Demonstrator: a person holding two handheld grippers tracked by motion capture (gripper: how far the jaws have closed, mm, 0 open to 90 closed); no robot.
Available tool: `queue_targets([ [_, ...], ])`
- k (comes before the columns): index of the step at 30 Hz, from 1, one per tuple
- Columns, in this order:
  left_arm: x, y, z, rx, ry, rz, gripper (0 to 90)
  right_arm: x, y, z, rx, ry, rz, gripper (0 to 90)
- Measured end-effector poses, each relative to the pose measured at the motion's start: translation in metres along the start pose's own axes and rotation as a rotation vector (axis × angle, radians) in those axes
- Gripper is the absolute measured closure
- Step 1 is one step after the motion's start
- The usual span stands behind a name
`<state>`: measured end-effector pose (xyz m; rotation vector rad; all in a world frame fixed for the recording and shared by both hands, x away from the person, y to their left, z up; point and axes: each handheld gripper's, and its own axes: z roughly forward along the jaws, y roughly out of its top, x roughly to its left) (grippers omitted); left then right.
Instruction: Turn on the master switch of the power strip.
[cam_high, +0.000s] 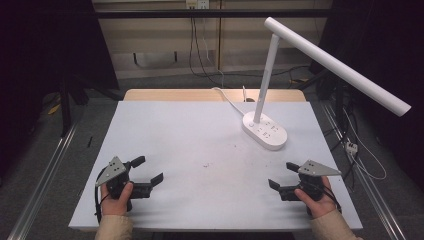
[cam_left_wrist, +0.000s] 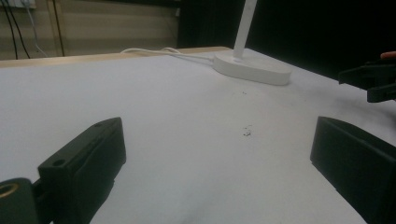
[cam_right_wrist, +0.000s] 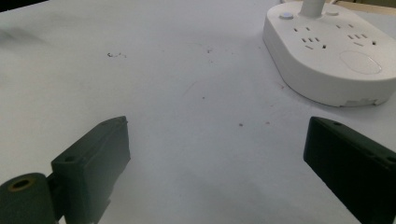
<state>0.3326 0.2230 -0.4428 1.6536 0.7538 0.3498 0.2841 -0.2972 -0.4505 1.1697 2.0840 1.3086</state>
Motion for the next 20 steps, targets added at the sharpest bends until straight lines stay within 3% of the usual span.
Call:
queue_targets([
  [20, 0.0016, -0.0003, -0.0016, 0.009, 0.015, 0.005, 3.0, -0.0012, -0.0062, -0.0085, -0.003, -0.002, 0.001, 6.9],
])
